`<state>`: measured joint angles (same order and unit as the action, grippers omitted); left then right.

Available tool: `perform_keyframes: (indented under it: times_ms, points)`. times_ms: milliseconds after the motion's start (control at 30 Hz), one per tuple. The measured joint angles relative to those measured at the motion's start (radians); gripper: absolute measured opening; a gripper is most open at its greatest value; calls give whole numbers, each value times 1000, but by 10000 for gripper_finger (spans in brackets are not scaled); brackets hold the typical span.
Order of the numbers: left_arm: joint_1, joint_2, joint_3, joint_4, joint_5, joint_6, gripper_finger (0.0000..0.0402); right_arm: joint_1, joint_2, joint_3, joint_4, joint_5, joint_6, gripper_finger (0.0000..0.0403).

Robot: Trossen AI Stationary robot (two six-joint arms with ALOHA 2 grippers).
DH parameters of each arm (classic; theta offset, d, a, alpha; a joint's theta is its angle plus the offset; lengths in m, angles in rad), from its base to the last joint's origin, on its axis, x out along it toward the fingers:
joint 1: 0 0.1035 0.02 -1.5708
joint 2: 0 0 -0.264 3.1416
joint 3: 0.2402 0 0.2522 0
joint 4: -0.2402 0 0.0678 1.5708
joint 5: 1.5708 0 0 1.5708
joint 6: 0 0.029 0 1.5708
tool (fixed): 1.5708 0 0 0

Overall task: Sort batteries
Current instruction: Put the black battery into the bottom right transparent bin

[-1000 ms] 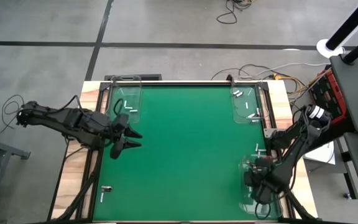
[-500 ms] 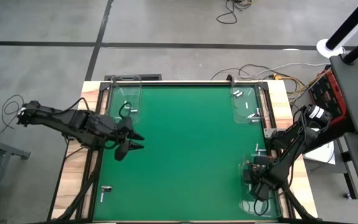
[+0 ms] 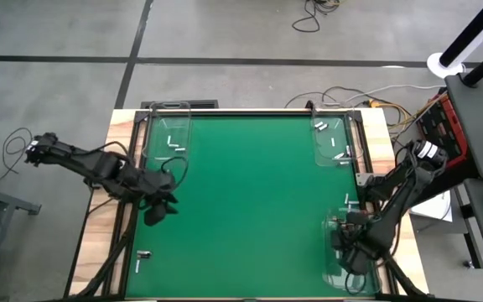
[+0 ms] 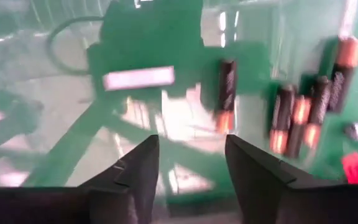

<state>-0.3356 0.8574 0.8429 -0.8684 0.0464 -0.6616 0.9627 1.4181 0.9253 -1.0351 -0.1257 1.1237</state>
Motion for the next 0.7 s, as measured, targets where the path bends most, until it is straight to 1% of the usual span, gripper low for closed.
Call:
perform_keyframes:
  times_ms: [133, 200, 233, 300, 400, 500, 567, 600, 700]
  points:
    - [-114, 10, 0, -68, 2, -82, 168, 2, -12, 194, -237, 3, -14, 208]
    - [-180, 33, 0, -105, 16, -130, 168, 2, -12, 299, -357, 52, 15, 214]
    - [-213, 48, 0, -119, 25, -152, 168, 2, -13, 348, -404, 95, 41, 217]
    - [-280, 85, 0, -133, 48, -182, 168, 2, -13, 441, -481, 229, 102, 221]
    - [-371, 160, 0, -126, 75, -217, 168, -1, -13, 544, -536, 484, 201, 225]
    - [-458, 240, 0, -108, 85, -250, 168, -16, -16, 599, -534, 719, 251, 226]
    - [-520, 289, 0, -73, 95, -279, 168, -35, -15, 622, -534, 802, 261, 224]
    - [-552, 312, 0, -50, 95, -293, 168, -48, -12, 632, -533, 823, 245, 223]
    - [-636, 370, 13, 18, 90, -346, 168, -84, -3, 647, -524, 835, 185, 220]
